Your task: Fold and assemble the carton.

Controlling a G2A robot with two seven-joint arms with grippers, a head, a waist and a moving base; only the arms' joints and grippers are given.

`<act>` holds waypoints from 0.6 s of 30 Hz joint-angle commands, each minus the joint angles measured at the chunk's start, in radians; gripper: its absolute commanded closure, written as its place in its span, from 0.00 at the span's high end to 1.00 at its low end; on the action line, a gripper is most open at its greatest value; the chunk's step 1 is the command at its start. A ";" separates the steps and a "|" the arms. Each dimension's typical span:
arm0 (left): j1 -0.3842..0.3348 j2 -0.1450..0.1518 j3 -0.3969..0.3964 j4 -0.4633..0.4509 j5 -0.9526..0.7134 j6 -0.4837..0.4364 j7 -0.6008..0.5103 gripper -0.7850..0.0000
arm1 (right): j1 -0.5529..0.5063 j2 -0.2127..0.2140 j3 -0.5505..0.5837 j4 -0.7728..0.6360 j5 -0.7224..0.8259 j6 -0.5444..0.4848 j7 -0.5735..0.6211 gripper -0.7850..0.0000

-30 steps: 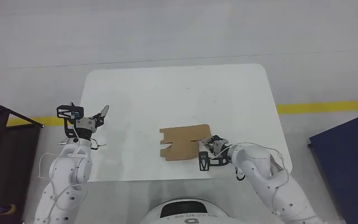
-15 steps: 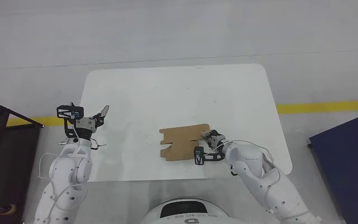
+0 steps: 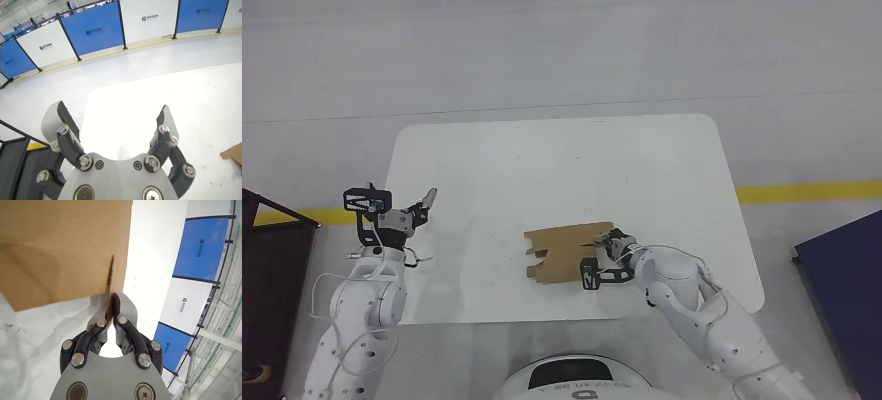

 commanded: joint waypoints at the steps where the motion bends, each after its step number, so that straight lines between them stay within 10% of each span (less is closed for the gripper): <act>1: 0.000 0.000 0.000 0.000 0.000 0.000 0.000 1.00 | -0.009 0.002 0.021 -0.005 0.038 0.022 -0.036 0.00; 18: 0.000 0.000 0.000 0.000 0.000 0.000 0.000 1.00 | -0.021 0.019 0.202 0.041 0.529 -0.154 -0.320 0.00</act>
